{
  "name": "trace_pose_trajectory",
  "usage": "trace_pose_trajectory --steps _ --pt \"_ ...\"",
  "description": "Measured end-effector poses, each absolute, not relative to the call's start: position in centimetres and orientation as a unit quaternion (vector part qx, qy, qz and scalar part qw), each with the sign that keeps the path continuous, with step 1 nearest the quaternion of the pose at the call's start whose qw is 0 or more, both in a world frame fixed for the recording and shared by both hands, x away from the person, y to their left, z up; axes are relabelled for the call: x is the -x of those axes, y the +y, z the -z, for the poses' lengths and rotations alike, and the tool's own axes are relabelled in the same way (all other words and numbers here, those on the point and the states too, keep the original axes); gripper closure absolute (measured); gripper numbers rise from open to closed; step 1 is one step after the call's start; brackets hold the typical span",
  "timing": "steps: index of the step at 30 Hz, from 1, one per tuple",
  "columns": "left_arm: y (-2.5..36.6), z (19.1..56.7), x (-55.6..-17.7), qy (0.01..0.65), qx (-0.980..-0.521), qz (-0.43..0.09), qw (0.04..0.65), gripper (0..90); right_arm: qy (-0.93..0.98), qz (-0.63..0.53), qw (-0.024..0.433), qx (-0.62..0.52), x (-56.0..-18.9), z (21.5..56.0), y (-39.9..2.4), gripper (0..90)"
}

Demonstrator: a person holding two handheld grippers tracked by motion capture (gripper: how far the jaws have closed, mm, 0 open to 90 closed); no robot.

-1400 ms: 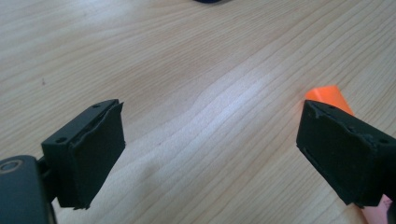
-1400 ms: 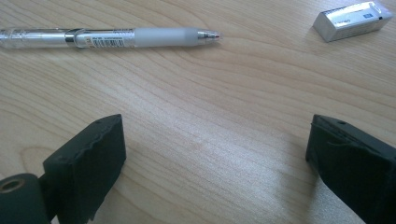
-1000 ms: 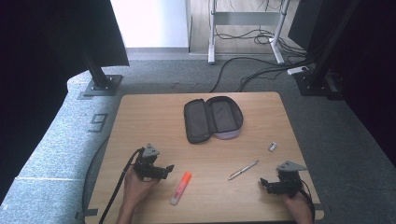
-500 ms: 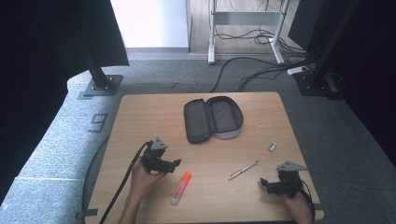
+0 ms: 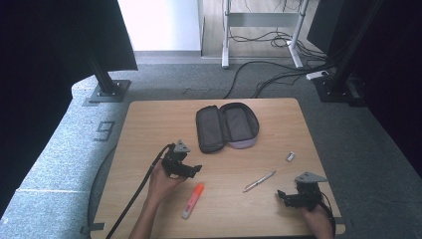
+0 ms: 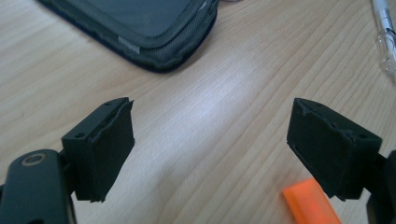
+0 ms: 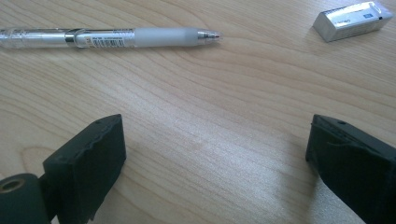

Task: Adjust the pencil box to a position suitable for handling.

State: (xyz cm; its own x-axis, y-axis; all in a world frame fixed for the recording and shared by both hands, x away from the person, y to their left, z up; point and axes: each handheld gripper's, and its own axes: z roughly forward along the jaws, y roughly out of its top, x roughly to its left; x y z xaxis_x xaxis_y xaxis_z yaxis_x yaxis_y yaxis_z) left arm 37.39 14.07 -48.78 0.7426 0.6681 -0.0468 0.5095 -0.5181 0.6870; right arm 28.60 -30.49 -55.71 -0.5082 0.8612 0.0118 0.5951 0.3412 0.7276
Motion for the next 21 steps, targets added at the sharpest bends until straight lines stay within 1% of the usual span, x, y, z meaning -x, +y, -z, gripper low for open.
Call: trace_pose_trajectory --steps 11,14,17,21 --pt "11.6 48.1 -39.4 0.319 -0.872 -0.106 0.355 16.9 0.796 -0.347 0.192 -0.457 -28.6 55.7 -30.5 4.5" --pt "11.4 48.0 -39.9 0.321 -0.866 -0.091 0.373 18.6 0.796 -0.347 0.192 -0.457 -28.6 55.7 -30.5 4.5" --pt "10.9 47.9 -40.3 0.318 -0.871 -0.097 0.362 18.7 0.796 -0.347 0.192 -0.457 -28.6 55.7 -30.5 4.5" --pt "10.2 47.6 -40.7 0.31 -0.873 -0.097 0.365 19.6 0.796 -0.347 0.192 -0.457 -28.6 55.7 -30.5 4.5"
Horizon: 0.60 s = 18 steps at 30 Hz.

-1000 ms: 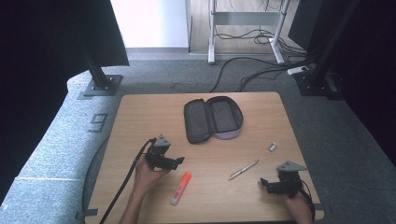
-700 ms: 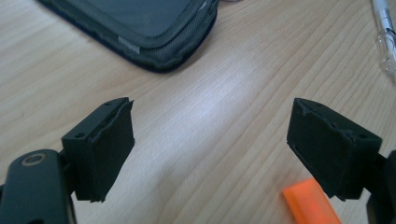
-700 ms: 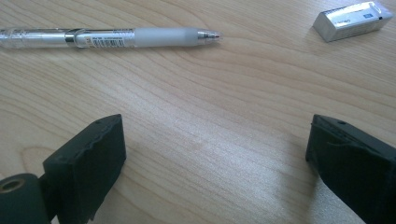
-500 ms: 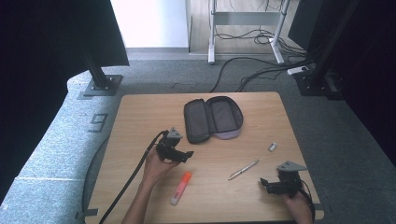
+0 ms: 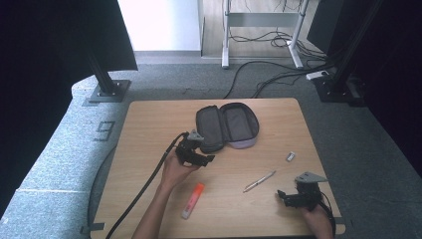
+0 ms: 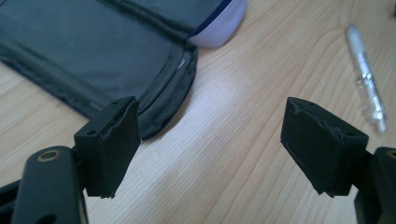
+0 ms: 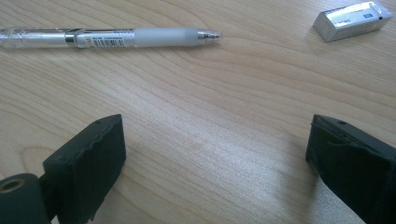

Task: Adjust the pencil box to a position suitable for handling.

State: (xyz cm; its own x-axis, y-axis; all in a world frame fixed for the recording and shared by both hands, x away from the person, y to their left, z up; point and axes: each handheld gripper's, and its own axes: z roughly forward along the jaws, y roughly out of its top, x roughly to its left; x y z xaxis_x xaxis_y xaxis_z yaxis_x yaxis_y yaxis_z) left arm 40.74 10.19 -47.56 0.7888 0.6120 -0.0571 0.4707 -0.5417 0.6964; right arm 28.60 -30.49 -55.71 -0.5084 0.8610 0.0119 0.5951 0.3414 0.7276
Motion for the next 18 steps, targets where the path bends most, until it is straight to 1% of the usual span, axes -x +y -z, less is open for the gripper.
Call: trace_pose_trajectory --steps 9,13,16,18 --pt "8.2 47.3 -41.6 0.29 -0.882 -0.091 0.362 21.6 0.796 -0.347 0.191 -0.457 -28.6 55.7 -30.5 4.4" --pt "7.4 47.4 -42.2 0.284 -0.888 -0.092 0.35 21.9 0.796 -0.347 0.191 -0.457 -28.6 55.7 -30.5 4.4" --pt "6.9 47.5 -42.8 0.287 -0.884 -0.078 0.361 22.3 0.796 -0.347 0.191 -0.457 -28.6 55.7 -30.5 4.4" --pt "6.5 47.6 -43.1 0.285 -0.886 -0.077 0.356 22.3 0.796 -0.347 0.191 -0.457 -28.6 55.7 -30.5 4.3"
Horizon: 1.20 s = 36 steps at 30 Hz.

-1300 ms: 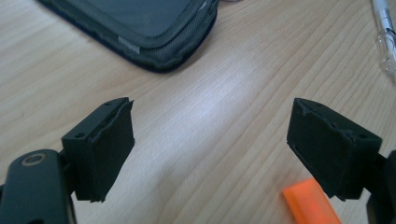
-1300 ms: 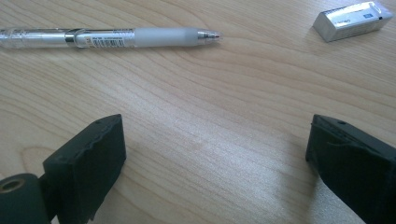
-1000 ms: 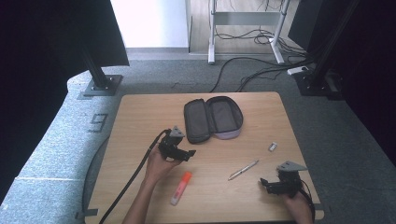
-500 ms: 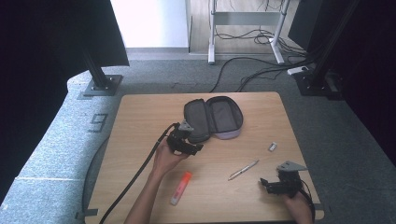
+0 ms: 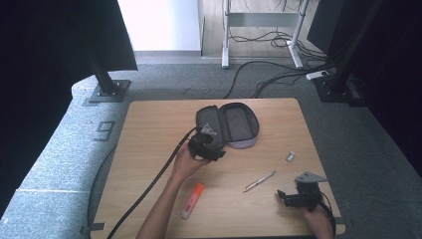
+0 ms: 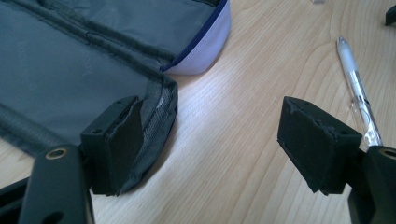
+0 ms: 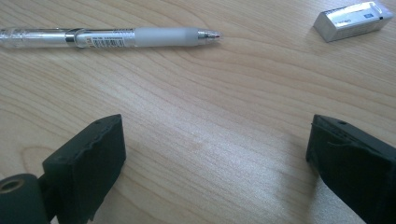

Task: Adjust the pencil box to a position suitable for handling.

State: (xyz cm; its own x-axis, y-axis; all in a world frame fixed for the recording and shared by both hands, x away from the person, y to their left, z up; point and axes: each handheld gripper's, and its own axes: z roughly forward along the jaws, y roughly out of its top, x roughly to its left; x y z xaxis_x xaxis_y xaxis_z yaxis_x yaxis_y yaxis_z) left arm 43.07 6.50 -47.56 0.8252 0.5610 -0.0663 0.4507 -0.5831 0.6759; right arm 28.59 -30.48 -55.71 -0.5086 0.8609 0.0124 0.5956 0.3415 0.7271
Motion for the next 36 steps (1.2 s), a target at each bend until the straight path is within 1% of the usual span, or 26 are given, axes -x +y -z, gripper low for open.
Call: trace_pose_trajectory --steps 6,10,13,16,19,23,26,30,33,36 --pt "5.3 47.6 -43.9 0.28 -0.888 -0.075 0.358 22.7 0.796 -0.347 0.191 -0.457 -28.6 55.7 -30.5 4.3" --pt "4.9 47.6 -44.5 0.282 -0.879 -0.068 0.378 24.9 0.796 -0.347 0.191 -0.457 -28.6 55.7 -30.5 4.2" --pt "4.1 47.7 -44.9 0.276 -0.886 -0.076 0.365 25.2 0.797 -0.347 0.191 -0.457 -28.6 55.7 -30.5 4.3" --pt "3.5 47.8 -45.3 0.271 -0.887 -0.072 0.367 26.9 0.797 -0.347 0.192 -0.455 -28.6 55.7 -30.5 4.2" --pt "2.7 47.9 -45.6 0.263 -0.893 -0.079 0.358 27.9 0.797 -0.347 0.192 -0.456 -28.6 55.7 -30.5 4.2" --pt "1.7 48.2 -46.2 0.263 -0.895 -0.073 0.353 30.5 0.797 -0.347 0.192 -0.455 -28.6 55.7 -30.5 4.2" --pt "1.4 48.4 -46.7 0.27 -0.891 -0.06 0.361 32.1 0.797 -0.347 0.192 -0.455 -28.6 55.7 -30.5 4.2" --pt "0.9 48.8 -47.3 0.271 -0.896 -0.06 0.347 33.0 0.798 -0.347 0.191 -0.454 -28.6 55.7 -30.5 3.9" --pt "0.7 49.2 -47.9 0.273 -0.891 -0.05 0.359 34.3 0.799 -0.348 0.191 -0.452 -28.7 55.7 -30.5 3.9" --pt "0.6 49.6 -48.3 0.274 -0.891 -0.052 0.357 35.4 0.799 -0.348 0.191 -0.452 -28.7 55.7 -30.5 3.9"
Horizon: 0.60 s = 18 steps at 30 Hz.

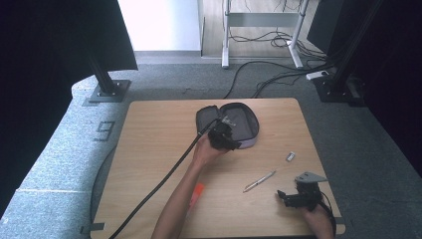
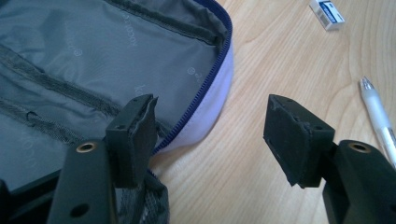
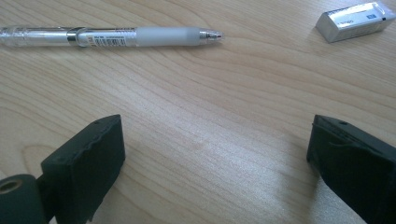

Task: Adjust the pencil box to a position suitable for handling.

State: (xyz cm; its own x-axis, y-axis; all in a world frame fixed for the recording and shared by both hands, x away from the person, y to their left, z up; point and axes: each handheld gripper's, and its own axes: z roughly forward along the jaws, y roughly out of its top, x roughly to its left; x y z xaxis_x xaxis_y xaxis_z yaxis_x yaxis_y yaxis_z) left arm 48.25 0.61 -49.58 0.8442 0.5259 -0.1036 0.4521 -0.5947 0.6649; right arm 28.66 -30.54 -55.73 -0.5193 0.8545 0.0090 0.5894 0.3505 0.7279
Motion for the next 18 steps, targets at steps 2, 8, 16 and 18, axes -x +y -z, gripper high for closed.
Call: trace_pose_trajectory --steps 2,8,16,18 --pt "0.6 50.1 -48.7 0.273 -0.892 -0.051 0.357 37.0 0.799 -0.348 0.191 -0.452 -28.7 55.7 -30.5 3.9" --pt "0.3 50.5 -49.2 0.268 -0.891 -0.046 0.363 40.0 0.799 -0.348 0.191 -0.452 -28.7 55.7 -30.5 3.9" --pt "0.1 51.7 -49.5 0.272 -0.895 -0.045 0.351 49.9 0.799 -0.348 0.191 -0.452 -28.7 55.7 -30.5 3.9" --pt "0.1 51.9 -49.5 0.269 -0.897 -0.042 0.347 55.4 0.799 -0.348 0.191 -0.452 -28.7 55.7 -30.5 3.9"
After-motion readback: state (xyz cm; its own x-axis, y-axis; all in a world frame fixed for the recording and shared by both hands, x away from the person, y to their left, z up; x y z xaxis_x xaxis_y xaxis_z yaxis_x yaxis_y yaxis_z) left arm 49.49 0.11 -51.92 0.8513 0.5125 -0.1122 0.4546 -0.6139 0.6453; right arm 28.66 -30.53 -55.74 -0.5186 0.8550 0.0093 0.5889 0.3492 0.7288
